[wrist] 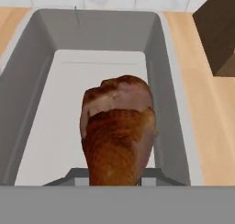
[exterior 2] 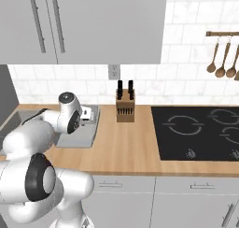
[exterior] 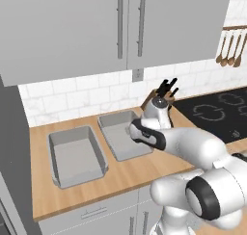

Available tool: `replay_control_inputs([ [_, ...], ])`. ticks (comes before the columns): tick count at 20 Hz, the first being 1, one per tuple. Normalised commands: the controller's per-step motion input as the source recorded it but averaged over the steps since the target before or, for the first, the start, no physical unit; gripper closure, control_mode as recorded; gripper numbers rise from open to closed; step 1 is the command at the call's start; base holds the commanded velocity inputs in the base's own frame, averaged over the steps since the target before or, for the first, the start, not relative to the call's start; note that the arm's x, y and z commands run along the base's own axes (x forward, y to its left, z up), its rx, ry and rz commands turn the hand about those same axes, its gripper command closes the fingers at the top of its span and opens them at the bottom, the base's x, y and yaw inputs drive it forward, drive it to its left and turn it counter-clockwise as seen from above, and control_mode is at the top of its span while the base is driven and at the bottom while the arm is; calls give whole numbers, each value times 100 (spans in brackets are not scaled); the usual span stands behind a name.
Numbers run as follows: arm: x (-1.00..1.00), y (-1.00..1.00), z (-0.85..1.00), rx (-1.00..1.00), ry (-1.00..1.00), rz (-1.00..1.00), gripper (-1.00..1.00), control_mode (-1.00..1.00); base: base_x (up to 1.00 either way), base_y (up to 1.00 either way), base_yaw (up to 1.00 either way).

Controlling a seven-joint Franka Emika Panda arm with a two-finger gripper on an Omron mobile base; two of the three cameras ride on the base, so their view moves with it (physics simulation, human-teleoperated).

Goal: Place one lemon wedge and one chicken drumstick in each tupperware on the nearby counter, to pack two identical lunches.

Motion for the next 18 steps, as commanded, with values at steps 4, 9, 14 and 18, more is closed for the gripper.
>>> replay_control_inputs([
  [4, 37, 22, -31, 0, 0, 0, -100, -100, 0, 0, 0],
  [9, 14, 1, -3, 0, 0, 0, -100, -100, 0, 0, 0],
  [14, -6, 0, 3, 0, -1, 0, -100, -100, 0, 0, 0],
  [18, -79, -8, 68, 0, -11, 0, -100, -100, 0, 0, 0],
])
